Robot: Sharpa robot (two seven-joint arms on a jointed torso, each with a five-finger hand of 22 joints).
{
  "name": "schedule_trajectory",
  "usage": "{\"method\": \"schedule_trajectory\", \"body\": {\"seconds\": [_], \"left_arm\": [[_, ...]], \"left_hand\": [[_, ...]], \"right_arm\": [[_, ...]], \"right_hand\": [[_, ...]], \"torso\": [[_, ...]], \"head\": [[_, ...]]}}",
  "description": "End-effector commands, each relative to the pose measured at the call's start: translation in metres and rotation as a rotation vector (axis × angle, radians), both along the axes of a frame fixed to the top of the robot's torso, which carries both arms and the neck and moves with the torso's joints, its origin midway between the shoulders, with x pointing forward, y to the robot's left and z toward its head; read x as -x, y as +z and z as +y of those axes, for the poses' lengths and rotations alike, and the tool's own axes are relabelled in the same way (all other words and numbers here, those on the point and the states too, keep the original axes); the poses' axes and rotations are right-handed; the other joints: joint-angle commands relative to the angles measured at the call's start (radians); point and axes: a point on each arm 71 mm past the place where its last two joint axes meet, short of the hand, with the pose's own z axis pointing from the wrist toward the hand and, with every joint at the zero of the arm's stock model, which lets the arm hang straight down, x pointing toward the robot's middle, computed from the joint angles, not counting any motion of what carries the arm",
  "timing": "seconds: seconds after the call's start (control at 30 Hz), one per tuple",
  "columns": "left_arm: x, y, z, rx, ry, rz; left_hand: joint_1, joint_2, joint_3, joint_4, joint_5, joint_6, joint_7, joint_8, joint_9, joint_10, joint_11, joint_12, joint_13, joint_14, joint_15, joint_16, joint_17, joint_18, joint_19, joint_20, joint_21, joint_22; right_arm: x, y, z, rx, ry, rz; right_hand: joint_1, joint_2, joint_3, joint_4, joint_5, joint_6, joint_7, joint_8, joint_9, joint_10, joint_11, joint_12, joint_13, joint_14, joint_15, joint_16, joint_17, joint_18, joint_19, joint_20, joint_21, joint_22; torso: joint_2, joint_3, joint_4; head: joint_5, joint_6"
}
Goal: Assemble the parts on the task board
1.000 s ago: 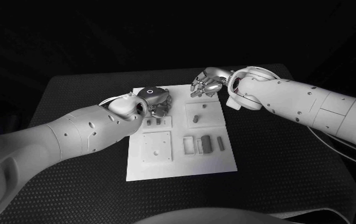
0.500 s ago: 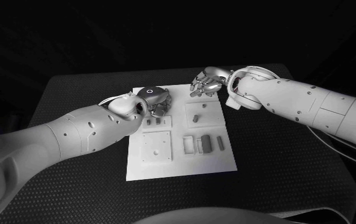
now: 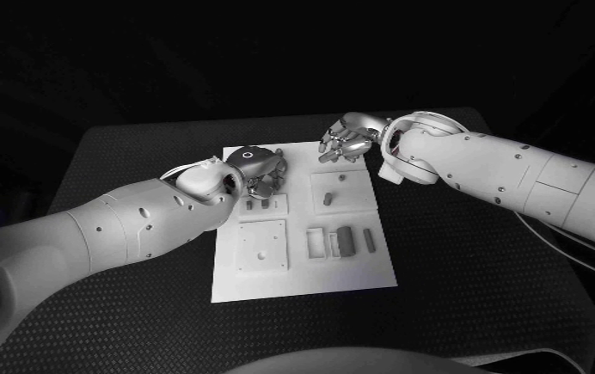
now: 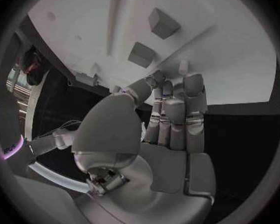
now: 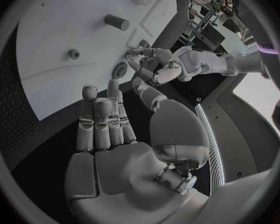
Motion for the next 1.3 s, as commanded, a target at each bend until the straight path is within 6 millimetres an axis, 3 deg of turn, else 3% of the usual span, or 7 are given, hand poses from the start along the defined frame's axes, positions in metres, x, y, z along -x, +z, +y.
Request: {"method": "schedule_trajectory", "body": {"seconds": [0.03,0.47,0.67,0.93,1.3], "left_arm": [[0.001,0.008,-0.001,0.037,-0.007,-0.017],[0.003,0.029,0.011,0.092,0.014,-0.037],[0.002,0.029,0.028,0.078,0.040,-0.027],[0.002,0.028,0.043,0.068,0.064,-0.016],[0.000,0.024,0.044,0.051,0.070,-0.013]], "left_hand": [[0.004,0.001,0.006,0.000,0.002,0.009,-0.001,0.007,0.002,0.040,0.017,0.003,0.002,0.000,-0.008,0.005,-0.002,0.094,-0.004,-0.006,0.005,0.023],[0.003,-0.002,0.007,0.001,0.002,0.011,-0.002,0.008,0.002,0.043,0.016,0.002,0.003,0.000,-0.009,0.005,-0.002,0.093,-0.004,-0.008,0.006,0.023],[0.002,-0.002,0.007,0.001,0.002,0.011,-0.002,0.008,0.002,0.044,0.016,0.001,0.003,0.000,-0.009,0.005,-0.002,0.093,-0.005,-0.008,0.006,0.022],[-0.002,-0.005,0.006,0.002,0.000,0.011,-0.002,0.007,0.001,0.044,0.016,-0.001,0.004,0.000,-0.009,0.005,-0.002,0.092,-0.007,-0.009,0.005,0.022],[-0.001,-0.004,0.008,0.002,0.001,0.010,-0.002,0.006,0.001,0.044,0.016,-0.002,0.004,-0.001,-0.009,0.004,-0.002,0.092,-0.007,-0.010,0.005,0.022]], "right_arm": [[0.001,0.000,0.000,-0.004,0.011,-0.002],[0.001,0.000,-0.002,-0.002,0.007,-0.001],[0.001,0.000,-0.004,-0.001,0.004,-0.001],[0.001,0.000,-0.005,0.000,0.003,0.000],[0.001,0.000,-0.004,-0.001,0.004,-0.001]], "right_hand": [[-0.007,-0.003,0.000,0.000,0.004,0.010,0.015,-0.003,0.001,-0.005,0.005,0.004,0.001,-0.005,-0.004,-0.001,-0.002,0.012,0.002,-0.004,-0.002,0.017],[-0.007,-0.003,0.000,0.000,0.004,0.010,0.015,-0.003,0.001,-0.005,0.005,0.004,0.001,-0.005,-0.004,-0.001,-0.002,0.012,0.001,-0.004,-0.002,0.017],[-0.006,-0.004,0.000,0.000,0.004,0.010,0.015,-0.003,0.001,-0.005,0.005,0.004,0.001,-0.005,-0.004,-0.001,-0.002,0.012,0.001,-0.004,-0.002,0.017],[-0.006,-0.003,0.000,0.000,0.004,0.010,0.015,-0.003,0.002,-0.005,0.005,0.004,0.001,-0.005,-0.004,-0.001,-0.002,0.012,0.001,-0.004,-0.002,0.017],[-0.006,-0.003,0.000,0.000,0.004,0.010,0.015,-0.003,0.002,-0.005,0.005,0.004,0.001,-0.005,-0.004,-0.001,-0.002,0.012,0.001,-0.004,-0.002,0.017]], "torso": [[0.000,0.0004,0.0008],[0.000,-0.0007,0.0017],[0.000,0.0006,0.0008],[0.000,-0.0021,0.0029],[0.001,-0.0009,-0.0013]], "head": [[0.001,0.003],[0.003,0.006],[0.003,0.005],[0.005,0.004],[0.009,0.004]]}}
